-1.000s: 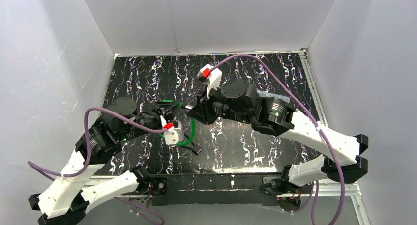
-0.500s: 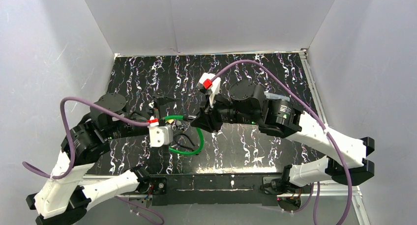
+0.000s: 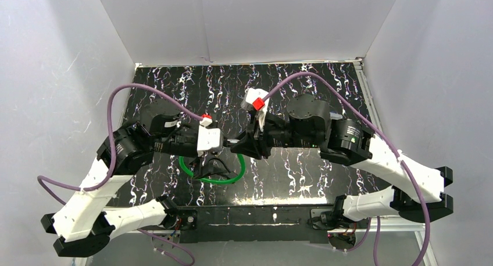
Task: Unlock with the key
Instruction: Unlock the lock.
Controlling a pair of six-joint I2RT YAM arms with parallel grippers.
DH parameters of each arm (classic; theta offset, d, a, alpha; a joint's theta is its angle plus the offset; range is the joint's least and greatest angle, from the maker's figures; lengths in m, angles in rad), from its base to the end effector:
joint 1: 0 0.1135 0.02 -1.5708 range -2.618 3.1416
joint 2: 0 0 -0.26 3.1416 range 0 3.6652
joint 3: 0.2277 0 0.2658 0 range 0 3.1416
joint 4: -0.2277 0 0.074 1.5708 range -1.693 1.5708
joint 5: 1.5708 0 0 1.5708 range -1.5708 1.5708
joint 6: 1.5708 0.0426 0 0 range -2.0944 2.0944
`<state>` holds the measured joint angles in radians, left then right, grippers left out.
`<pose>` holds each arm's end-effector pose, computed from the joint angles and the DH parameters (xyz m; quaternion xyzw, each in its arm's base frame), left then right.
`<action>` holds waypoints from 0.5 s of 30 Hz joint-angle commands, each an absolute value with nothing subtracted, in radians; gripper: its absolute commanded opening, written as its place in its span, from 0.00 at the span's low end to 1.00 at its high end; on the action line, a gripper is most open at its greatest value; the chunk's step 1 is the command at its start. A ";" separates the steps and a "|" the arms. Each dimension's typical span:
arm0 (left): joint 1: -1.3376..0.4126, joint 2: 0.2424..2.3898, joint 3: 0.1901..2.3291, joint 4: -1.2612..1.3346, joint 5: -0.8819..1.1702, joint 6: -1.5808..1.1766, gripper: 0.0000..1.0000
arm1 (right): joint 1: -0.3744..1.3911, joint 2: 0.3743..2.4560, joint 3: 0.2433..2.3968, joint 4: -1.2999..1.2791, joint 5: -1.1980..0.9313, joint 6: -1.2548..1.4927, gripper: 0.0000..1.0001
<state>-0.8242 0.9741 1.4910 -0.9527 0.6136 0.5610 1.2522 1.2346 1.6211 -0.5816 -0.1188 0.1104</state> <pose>0.0961 -0.1400 0.4628 0.6382 0.5150 -0.3197 0.4746 0.0784 0.2538 0.4896 -0.4485 0.6286 0.4348 0.4634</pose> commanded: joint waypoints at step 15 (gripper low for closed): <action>-0.711 0.979 1.478 -0.828 0.854 0.338 0.04 | 1.297 1.179 1.562 -0.353 -0.090 0.071 0.02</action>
